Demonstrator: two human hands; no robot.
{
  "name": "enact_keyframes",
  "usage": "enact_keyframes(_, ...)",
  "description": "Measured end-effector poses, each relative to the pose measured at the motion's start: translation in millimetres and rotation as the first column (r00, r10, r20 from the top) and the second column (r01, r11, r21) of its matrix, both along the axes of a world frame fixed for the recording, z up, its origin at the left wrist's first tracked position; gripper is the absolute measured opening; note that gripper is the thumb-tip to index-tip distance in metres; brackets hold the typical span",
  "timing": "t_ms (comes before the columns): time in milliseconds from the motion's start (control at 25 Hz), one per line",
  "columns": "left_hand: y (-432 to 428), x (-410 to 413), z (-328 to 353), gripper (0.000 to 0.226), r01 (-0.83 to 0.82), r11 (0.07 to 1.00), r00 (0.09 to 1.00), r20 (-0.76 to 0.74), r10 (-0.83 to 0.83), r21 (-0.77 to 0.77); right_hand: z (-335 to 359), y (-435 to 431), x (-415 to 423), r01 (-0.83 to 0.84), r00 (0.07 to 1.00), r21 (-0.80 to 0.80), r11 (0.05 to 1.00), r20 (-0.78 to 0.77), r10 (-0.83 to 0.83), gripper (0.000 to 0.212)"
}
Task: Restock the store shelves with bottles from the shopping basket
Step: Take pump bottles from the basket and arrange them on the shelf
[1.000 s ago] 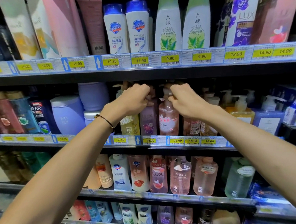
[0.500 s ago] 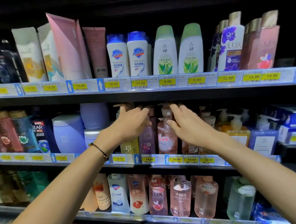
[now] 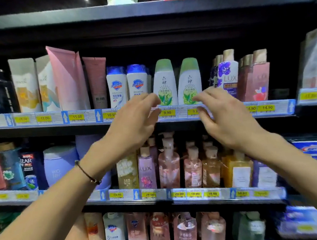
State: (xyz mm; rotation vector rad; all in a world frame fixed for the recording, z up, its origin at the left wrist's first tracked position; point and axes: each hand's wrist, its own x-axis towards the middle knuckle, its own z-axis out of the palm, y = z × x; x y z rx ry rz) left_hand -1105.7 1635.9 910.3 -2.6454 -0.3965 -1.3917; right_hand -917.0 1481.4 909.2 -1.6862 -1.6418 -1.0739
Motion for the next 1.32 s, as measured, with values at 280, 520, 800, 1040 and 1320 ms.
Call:
enact_keyframes(280,33.8,64.0,105.4,0.047,-0.291,0.915,0.955,0.025,0.296,0.279,118.4,39.7,28.4,0.166,0.981,-0.024,0.986,0.110,-0.163,0.034)
enact_keyframes(520,41.3,79.7,127.5,0.041,-0.349,0.919,0.912,-0.159,0.378,0.181,137.4,66.2,33.7,0.226,0.974,-0.212,0.951,0.072,-0.215,0.025)
enact_keyframes(800,37.6,77.2,134.3,0.027,-0.128,0.991,0.979,-0.166,0.122,-0.025,146.9,67.2,44.1,-0.002,0.954,-0.196,0.981,-0.294,-0.056,0.029)
enact_keyframes(1040,44.5,79.1,137.4,0.025,-0.067,0.993,0.993,-0.103,0.056,-0.102,139.5,71.1,46.4,-0.111,0.870,-0.043,0.993,-0.487,0.076,0.019)
enact_keyframes(1320,42.8,72.7,141.2,0.022,-0.072,0.991,0.992,-0.116,0.059,-0.113,139.6,57.2,51.1,-0.177,0.854,-0.054,0.983,-0.505,0.126,0.017)
